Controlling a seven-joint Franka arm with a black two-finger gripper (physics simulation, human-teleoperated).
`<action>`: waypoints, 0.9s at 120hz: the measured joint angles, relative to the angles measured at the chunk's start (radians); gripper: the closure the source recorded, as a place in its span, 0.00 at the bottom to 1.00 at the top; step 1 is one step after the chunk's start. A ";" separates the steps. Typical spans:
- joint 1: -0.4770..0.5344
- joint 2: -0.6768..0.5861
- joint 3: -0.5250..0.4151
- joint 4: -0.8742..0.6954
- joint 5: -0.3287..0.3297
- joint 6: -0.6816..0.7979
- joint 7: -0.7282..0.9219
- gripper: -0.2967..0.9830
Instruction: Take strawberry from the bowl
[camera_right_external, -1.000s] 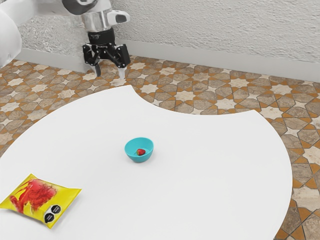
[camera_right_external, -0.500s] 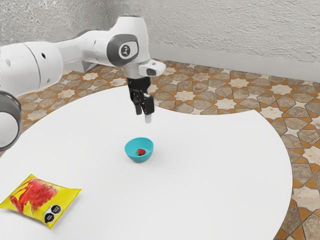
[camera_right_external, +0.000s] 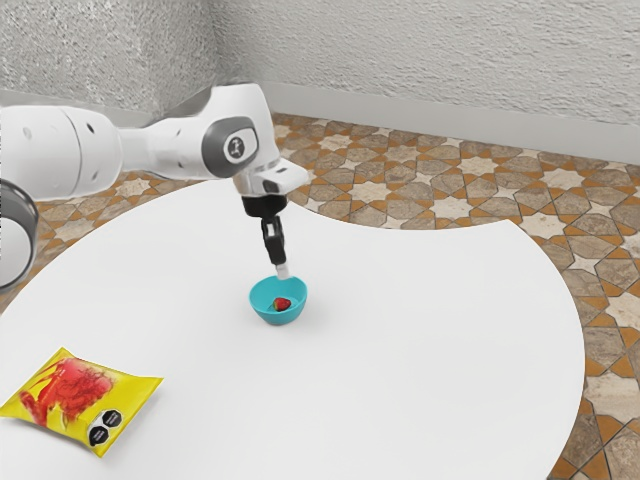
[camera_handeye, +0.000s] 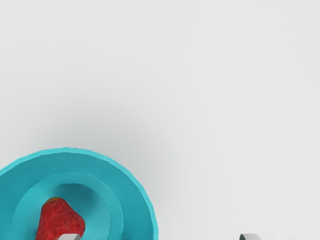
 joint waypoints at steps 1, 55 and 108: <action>0.000 0.002 0.001 -0.001 -0.001 0.003 0.005 0.47; 0.001 0.105 0.058 0.022 -0.034 0.106 0.176 0.50; -0.124 0.103 0.185 -0.006 -0.061 0.126 0.214 0.53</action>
